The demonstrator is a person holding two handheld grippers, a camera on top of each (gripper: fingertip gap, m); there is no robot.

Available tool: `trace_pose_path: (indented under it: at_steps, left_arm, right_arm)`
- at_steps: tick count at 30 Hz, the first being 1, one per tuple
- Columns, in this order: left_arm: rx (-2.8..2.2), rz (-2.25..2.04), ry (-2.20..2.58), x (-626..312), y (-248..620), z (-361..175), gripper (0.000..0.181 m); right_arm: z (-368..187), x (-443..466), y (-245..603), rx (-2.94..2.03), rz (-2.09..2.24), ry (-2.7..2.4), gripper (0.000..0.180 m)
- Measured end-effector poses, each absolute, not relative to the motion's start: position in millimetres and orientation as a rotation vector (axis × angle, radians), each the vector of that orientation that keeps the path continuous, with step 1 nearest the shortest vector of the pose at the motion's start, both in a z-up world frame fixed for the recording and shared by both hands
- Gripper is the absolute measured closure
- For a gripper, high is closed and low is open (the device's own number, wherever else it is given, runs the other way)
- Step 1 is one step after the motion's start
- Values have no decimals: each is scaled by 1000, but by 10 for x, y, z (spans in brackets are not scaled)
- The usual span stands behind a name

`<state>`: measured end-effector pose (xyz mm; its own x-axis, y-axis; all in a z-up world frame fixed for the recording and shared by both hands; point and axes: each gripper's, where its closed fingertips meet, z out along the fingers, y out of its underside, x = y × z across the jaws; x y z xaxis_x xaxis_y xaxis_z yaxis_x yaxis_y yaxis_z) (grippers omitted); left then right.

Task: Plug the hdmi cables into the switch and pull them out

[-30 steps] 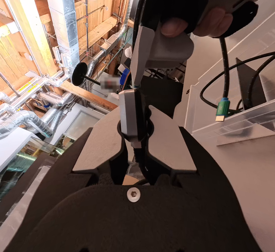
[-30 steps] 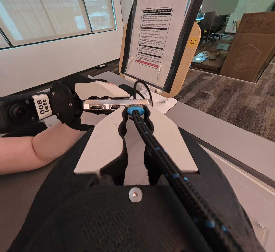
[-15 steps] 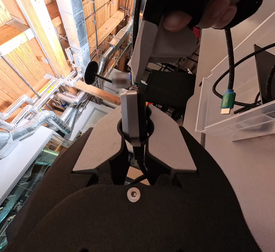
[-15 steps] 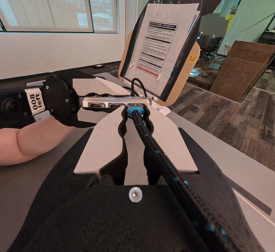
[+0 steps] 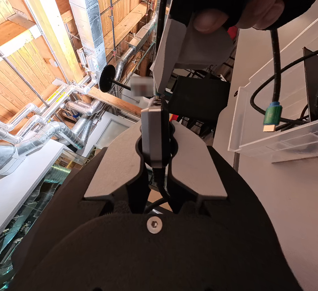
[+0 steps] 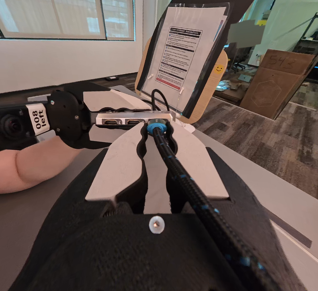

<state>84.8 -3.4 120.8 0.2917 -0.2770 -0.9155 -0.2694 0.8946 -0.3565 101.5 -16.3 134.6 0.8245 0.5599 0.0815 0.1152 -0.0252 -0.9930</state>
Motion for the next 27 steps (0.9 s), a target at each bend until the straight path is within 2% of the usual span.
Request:
trace_pose_path:
  at_steps: [27]
  left_arm:
    - [-516, -28, 1305, 873, -37, 1198, 158]
  right_arm:
    - [1335, 1044, -198, -1641, 350, -517, 157]
